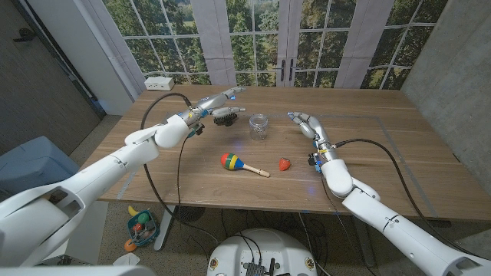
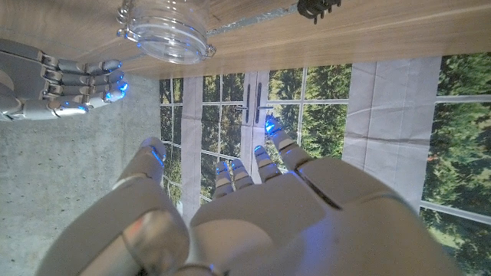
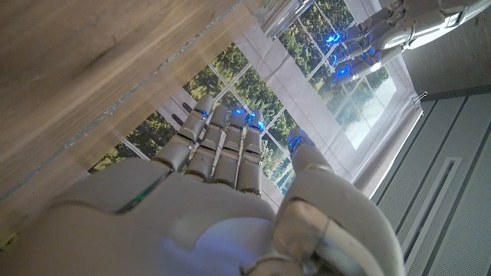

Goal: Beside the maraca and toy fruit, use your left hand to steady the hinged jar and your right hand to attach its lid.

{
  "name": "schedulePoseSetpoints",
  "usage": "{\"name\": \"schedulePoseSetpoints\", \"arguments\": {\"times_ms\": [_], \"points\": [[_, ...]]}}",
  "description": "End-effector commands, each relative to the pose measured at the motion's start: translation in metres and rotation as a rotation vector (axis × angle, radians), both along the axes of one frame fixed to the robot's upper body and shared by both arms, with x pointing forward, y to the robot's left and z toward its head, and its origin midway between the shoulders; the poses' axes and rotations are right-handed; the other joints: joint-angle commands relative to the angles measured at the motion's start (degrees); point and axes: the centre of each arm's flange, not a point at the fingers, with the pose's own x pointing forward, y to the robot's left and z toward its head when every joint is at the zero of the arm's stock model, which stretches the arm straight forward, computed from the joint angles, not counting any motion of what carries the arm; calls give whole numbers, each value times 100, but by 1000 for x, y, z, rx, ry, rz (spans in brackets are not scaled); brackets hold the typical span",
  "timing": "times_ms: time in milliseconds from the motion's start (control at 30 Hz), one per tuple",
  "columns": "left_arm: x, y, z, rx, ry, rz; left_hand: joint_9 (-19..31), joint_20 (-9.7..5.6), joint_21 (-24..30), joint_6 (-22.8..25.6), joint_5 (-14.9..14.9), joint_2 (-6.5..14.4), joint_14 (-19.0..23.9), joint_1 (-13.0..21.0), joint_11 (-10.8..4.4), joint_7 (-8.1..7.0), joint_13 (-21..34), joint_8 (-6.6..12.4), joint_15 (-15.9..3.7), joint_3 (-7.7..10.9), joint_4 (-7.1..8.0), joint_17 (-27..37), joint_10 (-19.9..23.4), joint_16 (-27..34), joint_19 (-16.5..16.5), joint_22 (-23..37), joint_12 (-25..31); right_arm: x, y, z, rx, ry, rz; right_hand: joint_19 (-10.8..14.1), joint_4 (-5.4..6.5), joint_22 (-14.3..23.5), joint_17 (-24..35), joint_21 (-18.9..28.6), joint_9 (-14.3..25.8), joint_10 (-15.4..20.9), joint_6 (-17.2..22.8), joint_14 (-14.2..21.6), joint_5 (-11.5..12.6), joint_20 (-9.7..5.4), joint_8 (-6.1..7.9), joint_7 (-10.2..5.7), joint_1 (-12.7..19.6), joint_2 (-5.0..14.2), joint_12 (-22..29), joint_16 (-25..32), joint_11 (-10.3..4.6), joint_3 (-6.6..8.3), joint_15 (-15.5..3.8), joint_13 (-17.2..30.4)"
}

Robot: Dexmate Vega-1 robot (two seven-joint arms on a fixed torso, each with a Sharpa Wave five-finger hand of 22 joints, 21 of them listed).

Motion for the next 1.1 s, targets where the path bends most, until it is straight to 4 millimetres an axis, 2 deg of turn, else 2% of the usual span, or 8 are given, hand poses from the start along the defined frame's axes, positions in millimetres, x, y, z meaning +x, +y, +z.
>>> {"name": "schedulePoseSetpoints", "arguments": {"times_ms": [33,167,267,333,400,467,767,1100], "points": [[-4,-2,-22,-233,117,-54,-1,73,60,187,48,297,170,-133,-38,45,6,3,-353,104,175,29,178,42,175,20,49,1,-16,1,142,42,140,-54,45,-5,-6,-3,-7,-76,-89,-64,-22,2,-8,30,-83,1,-38,-48,17,-36,-260,-4],[-5,-2,-29,-317,145,-75,-5,67,59,244,82,475,227,-227,-4,107,4,-54,-343,221,378,41,235,45,205,28,41,1,-20,1,177,48,165,-64,87,-9,-23,-5,-12,-108,-115,-106,-39,9,5,55,-148,4,-58,-85,44,-60,-222,-24],[-3,-2,-34,-393,175,-103,-7,64,63,313,124,541,270,-272,39,154,3,-105,-324,387,583,45,294,41,237,35,38,1,-22,1,205,49,183,-89,126,-13,-37,-14,-17,-140,-161,-133,-56,-12,4,63,-204,12,-77,-111,42,-79,-226,-41],[-1,-3,-38,-427,194,-118,-8,40,65,400,185,565,323,-273,76,215,3,-182,-315,686,856,42,361,33,267,40,36,1,-24,1,224,52,195,-100,159,-15,-47,-19,-20,-159,-190,-148,-69,-45,5,79,-248,22,-89,-130,43,-91,-265,-55],[0,-4,-41,-457,210,-130,-8,39,63,407,197,569,334,-262,93,233,3,-204,-307,761,906,41,363,30,269,40,31,2,-25,2,242,54,207,-132,260,-21,-72,-32,-30,-188,-285,-198,-108,-142,0,74,-363,63,-110,-182,-10,-111,-312,-90],[1,-5,-44,-494,225,-142,-8,22,57,446,216,571,351,-230,114,264,2,-237,-297,911,989,36,384,24,272,37,28,3,-28,2,254,63,223,-134,313,-23,-80,-33,-33,-207,-308,-228,-124,-157,5,71,-410,99,-121,-207,-31,-108,-316,-106],[7,-6,-55,-627,289,-199,-9,-12,15,452,243,538,335,-154,124,274,2,-340,-322,1210,1126,28,366,-7,217,25,0,9,-38,2,360,74,282,-103,505,-30,-107,-22,-40,-244,-381,-224,-193,-246,13,109,-575,145,-144,-247,-23,-107,-289,-153],[8,-4,-68,-782,382,-269,-11,-28,-10,468,242,493,305,-160,134,259,-1,-384,-329,1297,1188,27,355,-24,188,18,-15,14,-48,6,454,70,343,-113,719,-43,-147,-33,-47,-272,-418,-242,-273,-322,30,148,-740,173,-160,-309,-2,-81,-278,-206]]}}
